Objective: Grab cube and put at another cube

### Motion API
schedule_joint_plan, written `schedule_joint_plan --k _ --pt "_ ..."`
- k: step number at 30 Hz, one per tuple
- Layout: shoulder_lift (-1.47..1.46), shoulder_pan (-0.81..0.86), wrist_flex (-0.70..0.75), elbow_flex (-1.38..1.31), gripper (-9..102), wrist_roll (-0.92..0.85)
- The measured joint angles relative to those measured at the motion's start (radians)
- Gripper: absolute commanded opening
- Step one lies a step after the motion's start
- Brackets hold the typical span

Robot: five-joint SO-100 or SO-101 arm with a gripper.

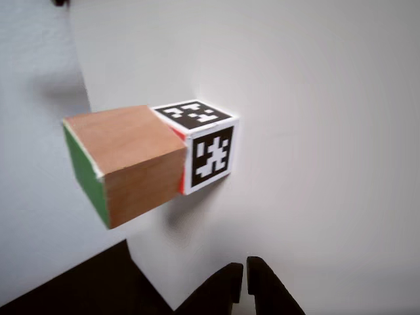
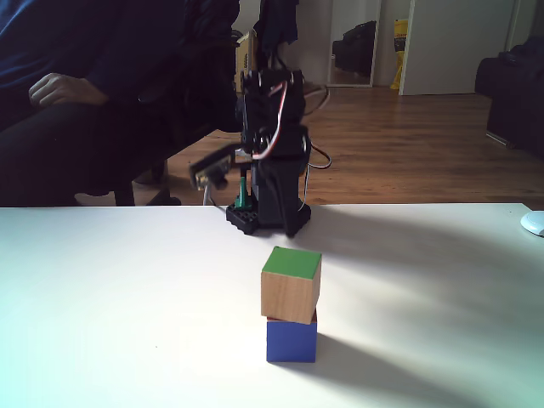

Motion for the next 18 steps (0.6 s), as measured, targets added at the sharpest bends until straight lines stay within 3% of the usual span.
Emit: schedule_joint_plan --k 10,18 --pt "0.006 0.000 -0.057 0.133 0 -0.049" --pt "0.006 -0.043 0.035 0.133 0 -0.031"
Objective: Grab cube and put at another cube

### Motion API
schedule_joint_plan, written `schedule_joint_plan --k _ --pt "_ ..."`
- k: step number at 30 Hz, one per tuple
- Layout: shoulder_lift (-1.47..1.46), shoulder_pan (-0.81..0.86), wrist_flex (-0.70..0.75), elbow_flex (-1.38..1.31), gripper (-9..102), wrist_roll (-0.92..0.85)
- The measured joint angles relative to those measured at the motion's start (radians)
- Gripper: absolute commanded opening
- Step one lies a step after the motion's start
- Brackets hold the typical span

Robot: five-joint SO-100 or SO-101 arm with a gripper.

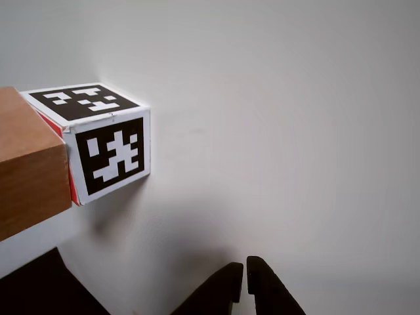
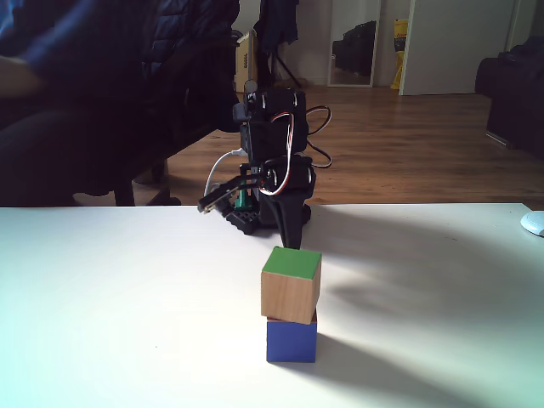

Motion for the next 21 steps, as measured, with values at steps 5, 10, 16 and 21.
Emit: schedule_joint_plan --k 5,10,16,21 --pt "0.000 0.046 0.002 0.000 0 -0.012" --pt "0.000 0.052 0.002 0.000 0 -0.014" --pt "0.000 0.052 0.002 0.000 0 -0.014" --pt "0.000 0.052 0.002 0.000 0 -0.014"
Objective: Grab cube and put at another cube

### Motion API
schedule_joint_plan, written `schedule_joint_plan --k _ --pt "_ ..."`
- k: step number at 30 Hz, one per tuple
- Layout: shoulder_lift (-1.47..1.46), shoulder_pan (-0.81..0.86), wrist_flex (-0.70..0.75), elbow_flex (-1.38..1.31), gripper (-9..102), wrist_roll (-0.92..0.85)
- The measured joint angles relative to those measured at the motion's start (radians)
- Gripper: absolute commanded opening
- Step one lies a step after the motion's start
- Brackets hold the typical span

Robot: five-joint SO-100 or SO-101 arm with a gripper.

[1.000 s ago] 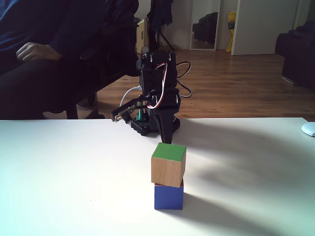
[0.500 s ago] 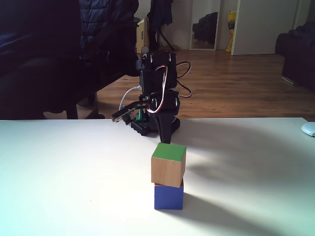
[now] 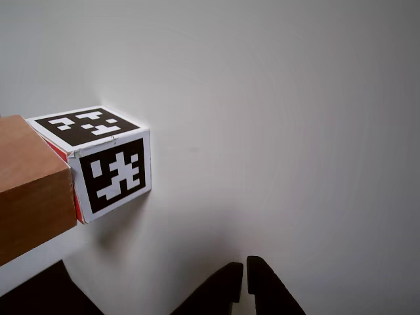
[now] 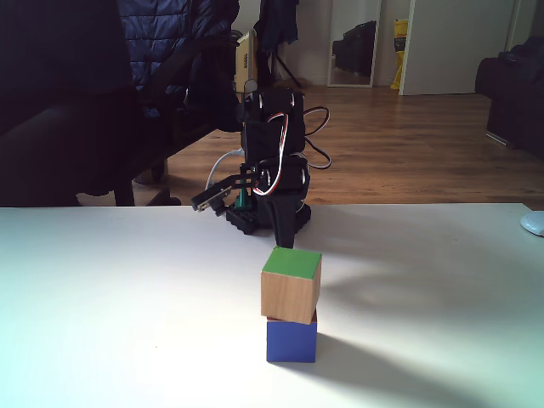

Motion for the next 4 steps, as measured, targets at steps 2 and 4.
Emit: schedule_joint_plan --k 2,4 --pt "0.000 0.000 0.000 0.000 0 0.000" --pt "0.000 0.000 0.000 0.000 0 0.000"
